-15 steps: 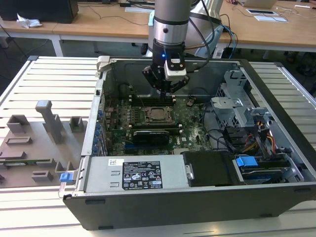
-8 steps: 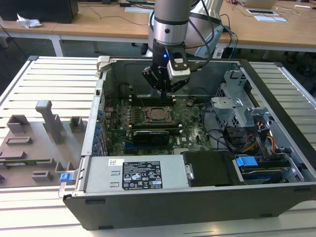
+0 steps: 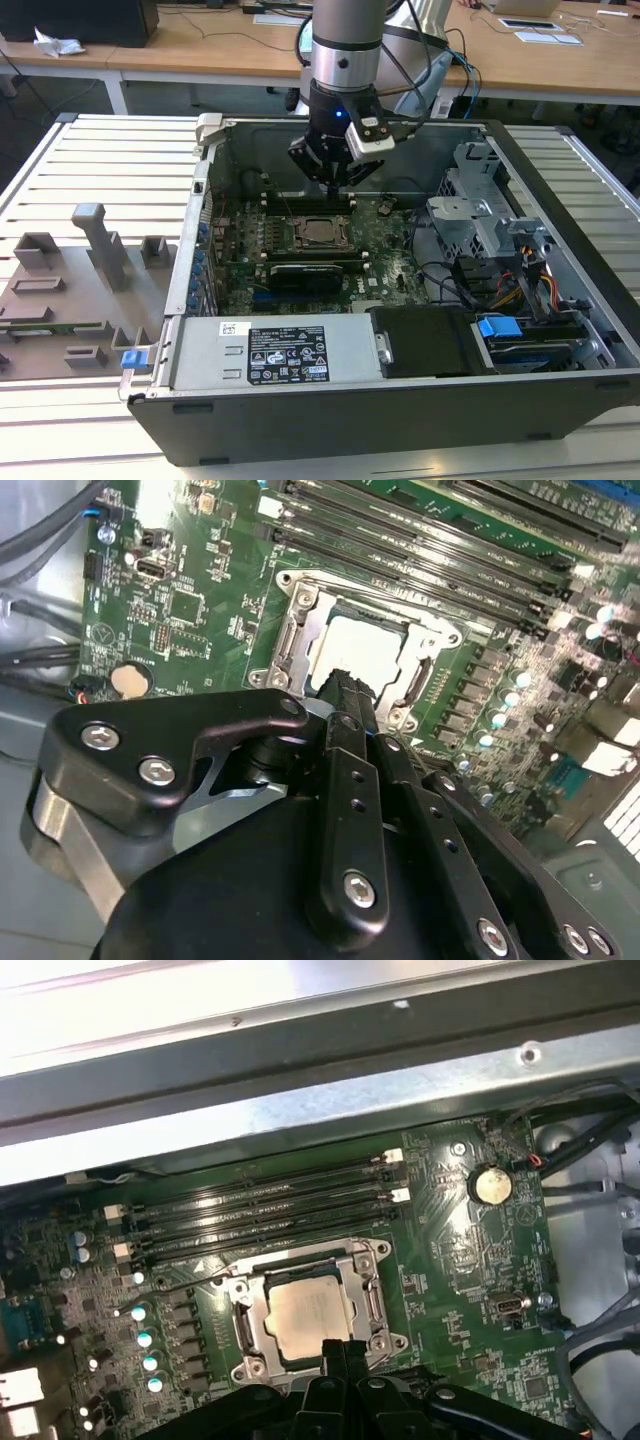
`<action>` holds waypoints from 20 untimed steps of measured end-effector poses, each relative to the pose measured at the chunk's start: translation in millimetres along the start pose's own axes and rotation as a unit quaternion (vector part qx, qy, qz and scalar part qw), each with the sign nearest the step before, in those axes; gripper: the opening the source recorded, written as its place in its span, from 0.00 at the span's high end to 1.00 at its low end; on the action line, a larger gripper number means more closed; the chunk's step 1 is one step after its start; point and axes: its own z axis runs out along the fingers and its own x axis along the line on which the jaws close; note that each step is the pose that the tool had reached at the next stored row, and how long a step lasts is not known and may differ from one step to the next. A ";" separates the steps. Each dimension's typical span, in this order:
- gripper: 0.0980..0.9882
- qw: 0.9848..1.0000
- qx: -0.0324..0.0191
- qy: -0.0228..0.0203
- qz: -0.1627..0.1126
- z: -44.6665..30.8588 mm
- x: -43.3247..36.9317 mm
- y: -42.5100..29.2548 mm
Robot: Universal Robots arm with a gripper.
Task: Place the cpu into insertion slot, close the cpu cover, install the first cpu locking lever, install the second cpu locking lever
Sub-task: 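Install the first cpu locking lever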
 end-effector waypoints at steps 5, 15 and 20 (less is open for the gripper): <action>0.99 0.999 -0.001 -0.002 -0.037 0.0 0.0 0.0; 0.99 0.995 -0.003 -0.005 -0.103 0.0 0.0 0.0; 0.99 0.990 -0.004 -0.007 -0.138 0.0 0.0 0.0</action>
